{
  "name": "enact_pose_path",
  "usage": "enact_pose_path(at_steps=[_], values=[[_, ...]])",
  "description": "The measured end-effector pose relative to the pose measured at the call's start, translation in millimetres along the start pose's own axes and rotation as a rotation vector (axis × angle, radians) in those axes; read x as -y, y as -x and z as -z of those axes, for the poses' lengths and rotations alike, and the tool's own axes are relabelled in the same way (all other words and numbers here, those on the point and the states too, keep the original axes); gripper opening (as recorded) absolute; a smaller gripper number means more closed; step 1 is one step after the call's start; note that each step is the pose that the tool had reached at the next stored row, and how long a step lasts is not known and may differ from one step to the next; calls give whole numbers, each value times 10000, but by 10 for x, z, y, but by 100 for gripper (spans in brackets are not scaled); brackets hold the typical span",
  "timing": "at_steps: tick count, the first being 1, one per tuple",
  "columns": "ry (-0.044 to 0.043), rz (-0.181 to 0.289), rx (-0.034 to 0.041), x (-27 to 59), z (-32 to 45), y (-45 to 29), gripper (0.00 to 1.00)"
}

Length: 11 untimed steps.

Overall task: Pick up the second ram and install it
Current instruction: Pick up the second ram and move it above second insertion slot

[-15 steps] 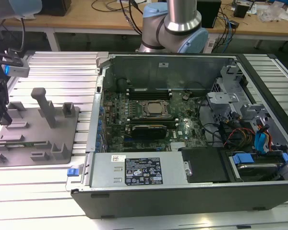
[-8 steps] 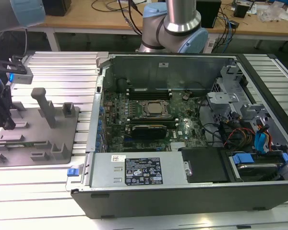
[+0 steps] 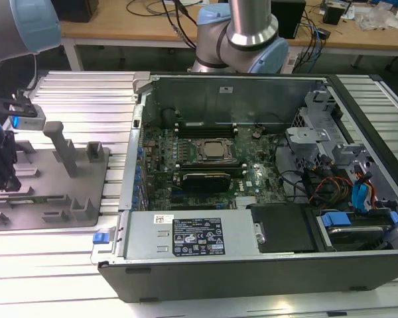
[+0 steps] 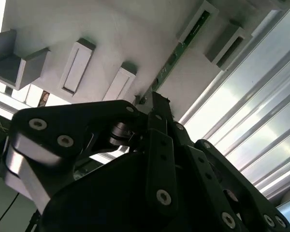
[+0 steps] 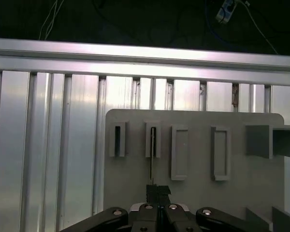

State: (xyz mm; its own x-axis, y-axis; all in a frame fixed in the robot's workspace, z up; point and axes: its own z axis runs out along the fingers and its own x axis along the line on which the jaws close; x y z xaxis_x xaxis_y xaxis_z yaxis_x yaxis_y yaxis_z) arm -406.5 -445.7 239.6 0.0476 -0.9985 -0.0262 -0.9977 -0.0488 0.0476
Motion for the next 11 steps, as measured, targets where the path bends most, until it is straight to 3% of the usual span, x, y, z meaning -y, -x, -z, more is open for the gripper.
enact_pose_path(at_steps=[3, 9, 11], values=[[31, -1, 2, 43, -35, -26, 8], [33, -1, 2, 44, -42, -27, 8], [33, -1, 3, 44, -42, -27, 21]])
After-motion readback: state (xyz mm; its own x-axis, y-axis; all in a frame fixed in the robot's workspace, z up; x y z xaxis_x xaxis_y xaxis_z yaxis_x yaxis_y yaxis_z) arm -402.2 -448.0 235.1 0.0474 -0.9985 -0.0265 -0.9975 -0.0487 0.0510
